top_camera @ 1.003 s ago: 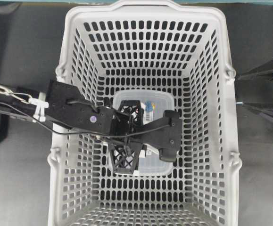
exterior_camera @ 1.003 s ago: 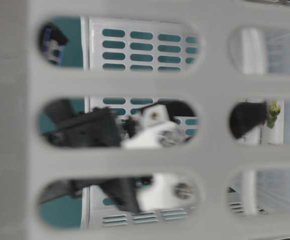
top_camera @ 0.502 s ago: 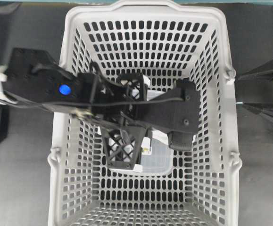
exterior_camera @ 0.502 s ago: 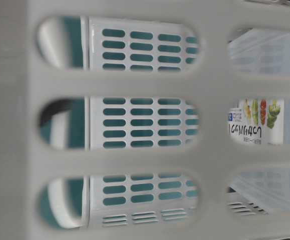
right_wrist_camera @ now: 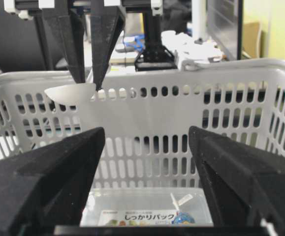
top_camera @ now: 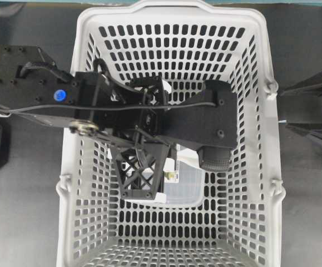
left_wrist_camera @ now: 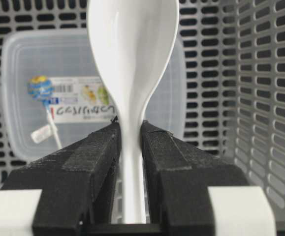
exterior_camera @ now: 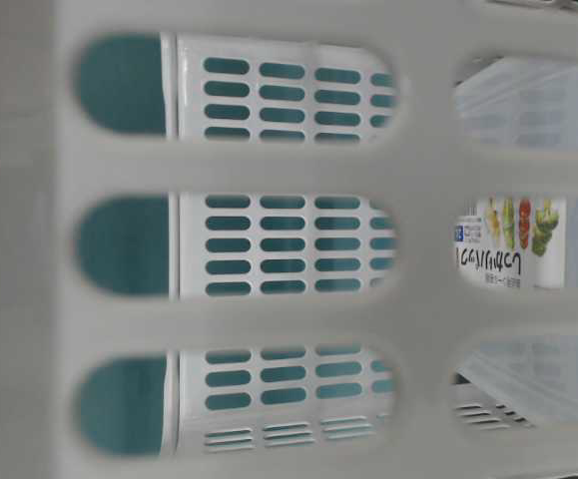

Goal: Pick up the chinese spoon from the shopping basket with the left arm.

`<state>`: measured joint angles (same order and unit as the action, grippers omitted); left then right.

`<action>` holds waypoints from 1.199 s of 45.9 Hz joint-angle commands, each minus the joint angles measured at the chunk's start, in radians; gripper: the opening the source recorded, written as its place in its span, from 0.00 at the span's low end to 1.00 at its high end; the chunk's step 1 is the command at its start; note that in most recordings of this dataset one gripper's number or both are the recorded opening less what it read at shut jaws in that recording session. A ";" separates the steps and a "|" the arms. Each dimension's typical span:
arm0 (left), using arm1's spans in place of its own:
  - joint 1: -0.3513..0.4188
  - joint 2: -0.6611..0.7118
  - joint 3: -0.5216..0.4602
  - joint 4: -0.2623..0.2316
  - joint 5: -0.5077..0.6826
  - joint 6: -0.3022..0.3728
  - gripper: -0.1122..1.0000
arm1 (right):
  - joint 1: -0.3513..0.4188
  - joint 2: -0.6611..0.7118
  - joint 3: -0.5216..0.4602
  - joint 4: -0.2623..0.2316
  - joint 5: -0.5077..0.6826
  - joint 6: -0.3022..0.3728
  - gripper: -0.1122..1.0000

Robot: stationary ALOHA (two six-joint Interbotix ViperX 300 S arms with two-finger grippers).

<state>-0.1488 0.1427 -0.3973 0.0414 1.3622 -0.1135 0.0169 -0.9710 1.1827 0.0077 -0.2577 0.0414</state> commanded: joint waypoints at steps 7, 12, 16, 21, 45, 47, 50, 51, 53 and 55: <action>-0.003 -0.012 -0.025 0.003 -0.005 -0.006 0.22 | 0.002 0.005 -0.008 0.003 -0.005 0.000 0.70; -0.003 -0.011 -0.025 0.003 -0.005 -0.005 0.22 | 0.002 0.005 -0.008 0.003 -0.005 0.000 0.70; -0.003 -0.009 -0.025 0.003 -0.005 -0.006 0.22 | 0.002 0.005 -0.008 0.003 -0.005 0.000 0.70; -0.003 -0.009 -0.025 0.003 -0.009 -0.005 0.22 | 0.002 0.005 -0.008 0.005 -0.005 0.000 0.70; -0.003 -0.005 -0.025 0.003 -0.021 -0.005 0.22 | 0.002 0.005 -0.008 0.005 -0.005 0.000 0.70; -0.003 -0.005 -0.025 0.003 -0.021 -0.005 0.22 | 0.002 0.005 -0.008 0.005 -0.005 0.000 0.70; -0.003 -0.005 -0.025 0.003 -0.021 -0.005 0.22 | 0.002 0.005 -0.008 0.003 -0.005 0.000 0.70; -0.003 -0.005 -0.025 0.003 -0.021 -0.005 0.22 | 0.002 0.005 -0.008 0.005 -0.005 0.000 0.70; -0.003 -0.005 -0.025 0.003 -0.021 -0.005 0.22 | 0.002 0.005 -0.008 0.005 -0.005 0.000 0.70; -0.003 -0.005 -0.025 0.003 -0.021 -0.005 0.22 | 0.002 0.005 -0.008 0.005 -0.005 0.000 0.70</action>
<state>-0.1488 0.1519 -0.3973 0.0399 1.3468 -0.1181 0.0169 -0.9710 1.1827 0.0092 -0.2577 0.0414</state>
